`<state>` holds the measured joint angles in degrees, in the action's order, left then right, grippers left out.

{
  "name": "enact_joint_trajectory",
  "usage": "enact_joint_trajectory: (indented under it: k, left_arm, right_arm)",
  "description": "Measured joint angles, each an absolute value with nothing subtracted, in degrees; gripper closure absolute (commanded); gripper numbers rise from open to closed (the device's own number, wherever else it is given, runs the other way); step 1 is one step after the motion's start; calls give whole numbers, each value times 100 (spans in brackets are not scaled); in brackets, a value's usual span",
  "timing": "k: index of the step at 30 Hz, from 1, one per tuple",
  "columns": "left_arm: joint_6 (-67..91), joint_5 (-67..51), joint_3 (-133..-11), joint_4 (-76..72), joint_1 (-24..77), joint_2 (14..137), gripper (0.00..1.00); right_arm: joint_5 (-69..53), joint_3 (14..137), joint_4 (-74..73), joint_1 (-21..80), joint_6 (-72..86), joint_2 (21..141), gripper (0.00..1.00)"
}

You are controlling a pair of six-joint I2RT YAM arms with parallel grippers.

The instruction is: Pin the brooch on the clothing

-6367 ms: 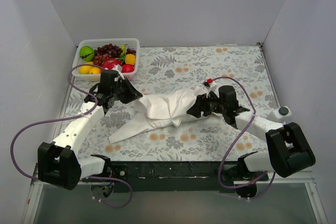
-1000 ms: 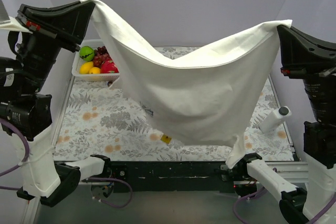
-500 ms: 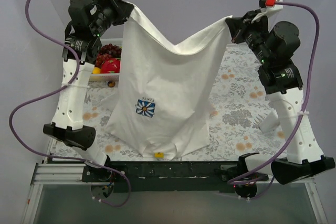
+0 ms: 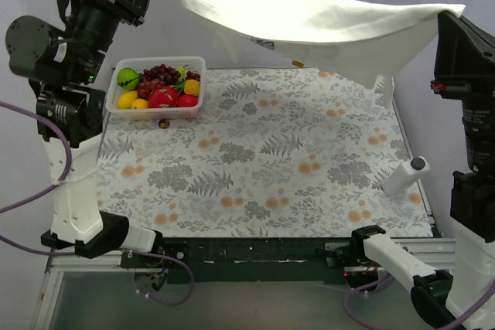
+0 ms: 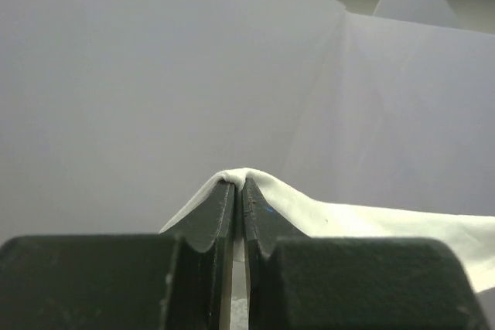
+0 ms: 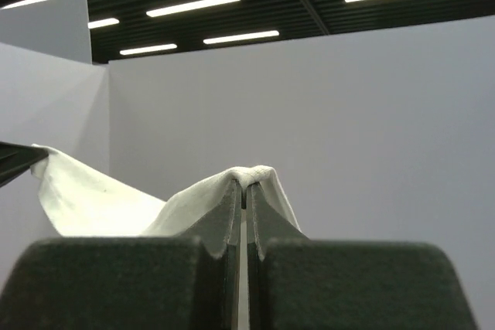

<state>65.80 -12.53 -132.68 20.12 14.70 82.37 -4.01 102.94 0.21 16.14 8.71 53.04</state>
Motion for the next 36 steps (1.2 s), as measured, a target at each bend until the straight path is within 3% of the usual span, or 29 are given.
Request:
enact_joint_trajectory:
  k: [8,22,30,36]
  left_arm:
    - [6855,-1699,-12468,1881,1470,7354,100]
    - [7137,-2034,-12241,2145,1470,7653,100]
    - [6895,-1815,-12162,2620,1470,8788,100]
    - [6834,-1514,-12285,2950,1468,9577,100]
  right_arm:
    - [-464,9874,71,1614,864,4840,99]
    - [-377,9504,-84,1614,600,4681,99]
    - [-67,8329,34,1614,270,5625,99]
    - [-19,8659,-388,1614,257,6882,99]
